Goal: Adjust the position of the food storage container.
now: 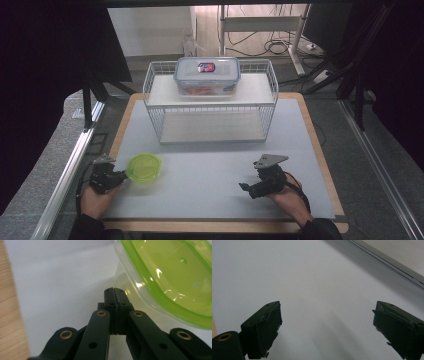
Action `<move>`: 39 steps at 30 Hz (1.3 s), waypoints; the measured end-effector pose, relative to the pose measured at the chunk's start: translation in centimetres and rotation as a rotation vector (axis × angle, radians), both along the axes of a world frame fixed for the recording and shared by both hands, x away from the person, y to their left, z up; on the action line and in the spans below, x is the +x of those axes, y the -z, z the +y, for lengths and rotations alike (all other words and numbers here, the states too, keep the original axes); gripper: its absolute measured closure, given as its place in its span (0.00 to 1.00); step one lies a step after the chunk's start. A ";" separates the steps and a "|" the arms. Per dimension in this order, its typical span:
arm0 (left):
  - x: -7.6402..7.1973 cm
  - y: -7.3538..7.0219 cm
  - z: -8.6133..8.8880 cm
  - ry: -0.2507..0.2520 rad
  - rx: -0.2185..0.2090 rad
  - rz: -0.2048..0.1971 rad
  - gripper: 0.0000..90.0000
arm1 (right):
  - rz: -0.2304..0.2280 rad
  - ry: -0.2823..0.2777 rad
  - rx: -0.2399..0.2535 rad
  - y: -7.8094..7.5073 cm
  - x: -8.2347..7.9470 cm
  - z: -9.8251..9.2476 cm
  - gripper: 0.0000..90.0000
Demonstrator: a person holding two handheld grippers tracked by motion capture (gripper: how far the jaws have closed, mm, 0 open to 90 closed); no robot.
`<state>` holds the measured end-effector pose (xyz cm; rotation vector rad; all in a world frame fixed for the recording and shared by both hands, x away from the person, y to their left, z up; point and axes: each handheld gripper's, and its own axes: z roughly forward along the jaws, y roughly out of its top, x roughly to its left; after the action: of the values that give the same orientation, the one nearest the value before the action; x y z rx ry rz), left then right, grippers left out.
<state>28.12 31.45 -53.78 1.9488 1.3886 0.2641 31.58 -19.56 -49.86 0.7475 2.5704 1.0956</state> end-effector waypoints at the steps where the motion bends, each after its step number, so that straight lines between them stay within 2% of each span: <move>1: 0.1 0.0 -0.3 0.008 0.003 0.005 1.00 | 0.000 0.000 0.000 0.0 0.0 0.0 0.09; 9: 0.7 0.0 -2.6 0.073 0.001 -0.001 1.00 | 0.006 0.004 -0.001 0.1 0.1 0.0 0.09; 17: 1.3 -0.3 -6.0 0.153 0.003 -0.011 1.00 | 0.010 0.006 -0.007 0.3 0.2 0.0 0.09; 26: 1.6 -0.5 -10.1 0.248 0.007 0.003 1.00 | 0.021 0.019 -0.006 0.3 0.3 -0.1 0.09; 35: 1.1 -0.5 -13.5 0.333 0.016 0.012 1.00 | 0.020 0.033 -0.001 0.3 0.3 -0.2 0.09; 39: 0.7 -0.5 -15.0 0.378 -0.002 0.022 1.00 | 0.022 0.031 -0.002 0.3 0.3 -0.2 0.09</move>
<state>28.81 16.48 -53.27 2.1687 1.0047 0.0631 31.93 -19.74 -50.18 0.8000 2.5685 1.0811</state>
